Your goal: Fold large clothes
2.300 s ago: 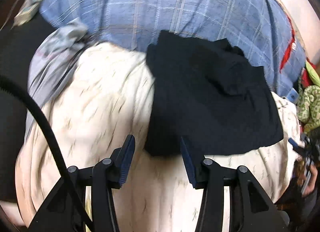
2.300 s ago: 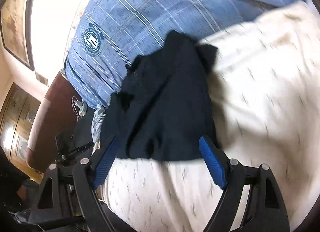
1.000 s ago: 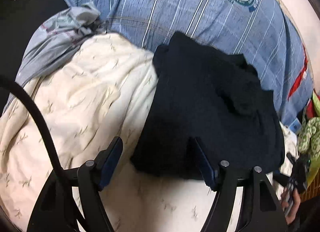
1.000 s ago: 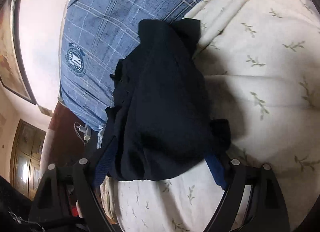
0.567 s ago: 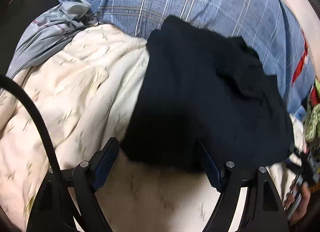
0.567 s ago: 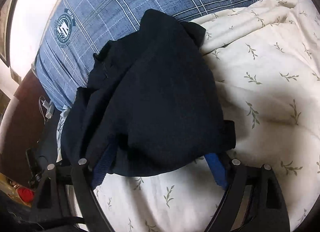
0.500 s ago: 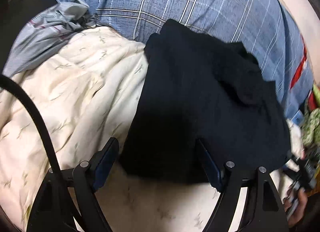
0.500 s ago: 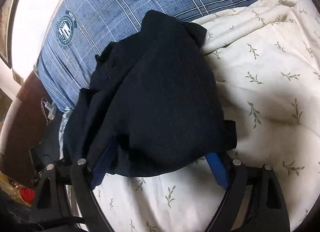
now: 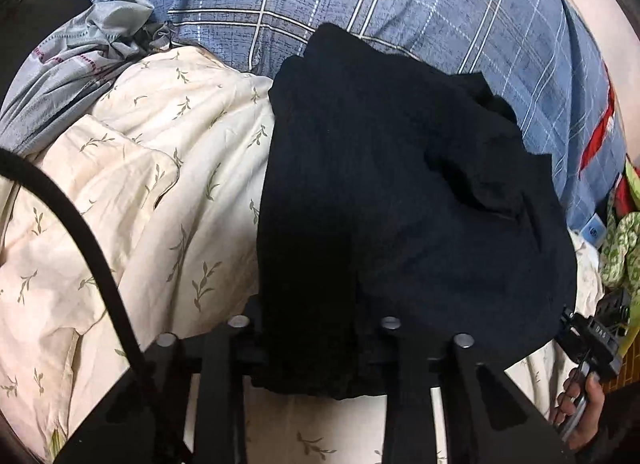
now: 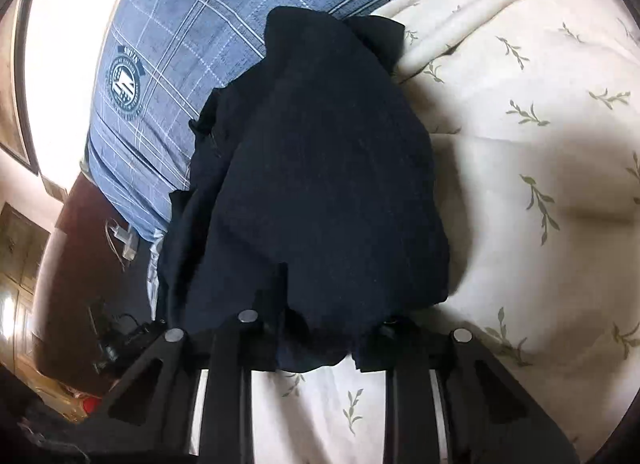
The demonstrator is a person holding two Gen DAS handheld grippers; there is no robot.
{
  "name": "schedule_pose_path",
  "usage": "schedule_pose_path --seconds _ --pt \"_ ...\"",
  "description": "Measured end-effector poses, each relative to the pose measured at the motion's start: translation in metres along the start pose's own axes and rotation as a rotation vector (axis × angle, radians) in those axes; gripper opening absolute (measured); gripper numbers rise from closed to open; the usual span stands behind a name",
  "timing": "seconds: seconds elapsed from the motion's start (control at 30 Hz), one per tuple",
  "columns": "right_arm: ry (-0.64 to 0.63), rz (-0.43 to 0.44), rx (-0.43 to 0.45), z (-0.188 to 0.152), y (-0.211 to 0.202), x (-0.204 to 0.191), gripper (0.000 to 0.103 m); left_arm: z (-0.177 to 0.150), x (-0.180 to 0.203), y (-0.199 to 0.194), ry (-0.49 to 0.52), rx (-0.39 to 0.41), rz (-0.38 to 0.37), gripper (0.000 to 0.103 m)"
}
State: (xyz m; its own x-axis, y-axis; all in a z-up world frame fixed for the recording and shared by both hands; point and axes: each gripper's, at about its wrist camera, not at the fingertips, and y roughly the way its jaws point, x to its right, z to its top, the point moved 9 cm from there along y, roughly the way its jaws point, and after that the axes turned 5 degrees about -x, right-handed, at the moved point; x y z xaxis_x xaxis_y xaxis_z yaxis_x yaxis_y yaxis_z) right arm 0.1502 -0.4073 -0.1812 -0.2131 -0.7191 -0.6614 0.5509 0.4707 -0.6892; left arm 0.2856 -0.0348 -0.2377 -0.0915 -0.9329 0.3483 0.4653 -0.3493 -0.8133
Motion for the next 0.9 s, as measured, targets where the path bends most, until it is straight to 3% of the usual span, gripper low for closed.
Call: schedule_pose_path --seconds 0.13,0.37,0.5,0.9 --pt "0.013 0.02 0.011 0.0 -0.003 -0.002 0.02 0.0 -0.002 -0.004 -0.023 -0.01 -0.034 0.012" --pt "0.039 0.036 0.008 0.001 -0.003 -0.001 0.019 0.001 -0.006 -0.008 -0.07 -0.057 -0.084 0.01" --pt "0.027 0.033 0.008 0.0 -0.004 -0.001 0.019 -0.002 -0.003 -0.012 -0.035 -0.052 -0.051 0.008" --pt "0.033 0.046 -0.011 -0.018 -0.026 -0.004 0.013 -0.02 0.001 -0.032 -0.01 -0.058 -0.054 0.007"
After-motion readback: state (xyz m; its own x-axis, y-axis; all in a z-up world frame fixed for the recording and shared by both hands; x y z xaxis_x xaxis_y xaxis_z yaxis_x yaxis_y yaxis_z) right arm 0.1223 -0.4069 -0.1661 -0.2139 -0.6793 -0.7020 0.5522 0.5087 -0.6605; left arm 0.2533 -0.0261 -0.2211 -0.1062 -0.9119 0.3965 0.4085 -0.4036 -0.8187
